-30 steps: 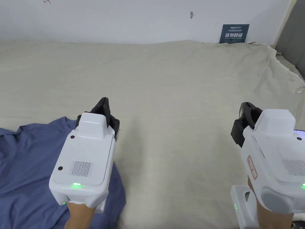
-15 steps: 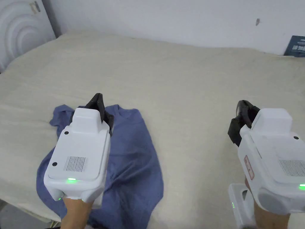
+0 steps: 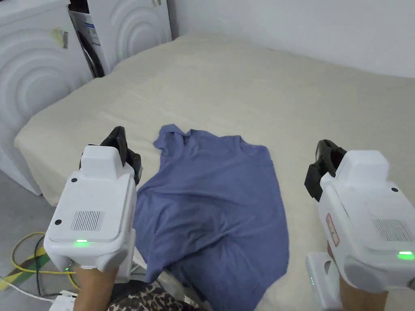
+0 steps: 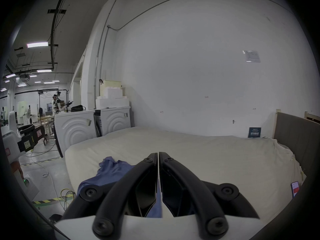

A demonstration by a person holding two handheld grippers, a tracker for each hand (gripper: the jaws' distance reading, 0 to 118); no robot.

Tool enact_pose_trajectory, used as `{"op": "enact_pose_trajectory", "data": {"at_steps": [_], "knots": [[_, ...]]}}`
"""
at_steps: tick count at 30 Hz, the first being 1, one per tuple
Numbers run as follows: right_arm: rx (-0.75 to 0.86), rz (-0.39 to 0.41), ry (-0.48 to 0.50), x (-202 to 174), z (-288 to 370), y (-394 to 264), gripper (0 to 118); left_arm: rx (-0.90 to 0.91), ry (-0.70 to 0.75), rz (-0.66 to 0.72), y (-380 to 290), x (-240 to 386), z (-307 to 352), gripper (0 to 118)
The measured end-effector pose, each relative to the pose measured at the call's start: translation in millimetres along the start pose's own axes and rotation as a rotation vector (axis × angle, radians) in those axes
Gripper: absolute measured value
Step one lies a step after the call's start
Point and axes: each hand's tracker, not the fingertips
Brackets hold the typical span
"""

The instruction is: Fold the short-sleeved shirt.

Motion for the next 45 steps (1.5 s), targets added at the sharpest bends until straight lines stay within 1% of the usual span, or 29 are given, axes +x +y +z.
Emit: {"op": "enact_pose_trajectory", "data": {"at_steps": [5, 12, 18, 24, 28, 30, 33, 34, 36, 37, 38, 40, 41, 42, 43, 44, 45], "knots": [[-0.013, 0.000, 0.036, -12, -6, -7, 2, -0.016, 0.041, 0.001, -7, -18, 4, 4], [-0.021, 0.014, 0.040, -11, -9, -10, 2, -0.022, 0.039, 0.005, -10, -16, 2, 4], [-0.016, 0.018, 0.020, -3, -10, -8, 2, -0.027, -0.011, 0.001, -12, -4, -8, 4], [-0.018, 0.030, -0.004, 6, -14, -6, 2, -0.058, -0.097, 0.006, -12, 15, -34, 4], [-0.024, 0.027, -0.025, 14, -17, -7, 2, -0.156, -0.151, -0.004, -18, 35, -66, 4], [-0.029, 0.029, -0.037, 18, -19, -8, 2, -0.231, -0.184, -0.032, -24, 47, -83, 4], [-0.038, 0.031, -0.057, 26, -23, -10, 2, -0.361, -0.237, -0.034, -39, 65, -111, 4], [-0.041, 0.032, -0.065, 29, -24, -11, 2, -0.446, -0.254, -0.028, -45, 71, -123, 4], [-0.052, 0.033, -0.081, 36, -26, -14, 2, -0.549, -0.276, -0.009, -60, 84, -141, 5], [-0.058, 0.033, -0.091, 39, -28, -15, 2, -0.652, -0.291, 0.003, -68, 90, -152, 5], [-0.064, 0.032, -0.100, 43, -29, -17, 2, -0.697, -0.297, 0.022, -77, 95, -160, 9], [-0.076, 0.033, -0.117, 49, -31, -20, 2, -0.804, -0.296, 0.041, -91, 105, -171, 26], [-0.082, 0.034, -0.125, 53, -32, -22, 2, -0.831, -0.291, 0.056, -96, 109, -169, 37], [-0.087, 0.034, -0.131, 56, -32, -24, 2, -0.858, -0.288, 0.058, -102, 114, -173, 57], [-0.093, 0.034, -0.140, 59, -33, -26, 2, -0.900, -0.293, 0.045, -108, 119, -177, 71], [-0.100, 0.034, -0.148, 62, -33, -28, 2, -0.940, -0.289, 0.031, -116, 126, -181, 79], [-0.106, 0.033, -0.155, 65, -34, -30, 2, -0.976, -0.287, 0.012, -122, 131, -184, 82]]}}
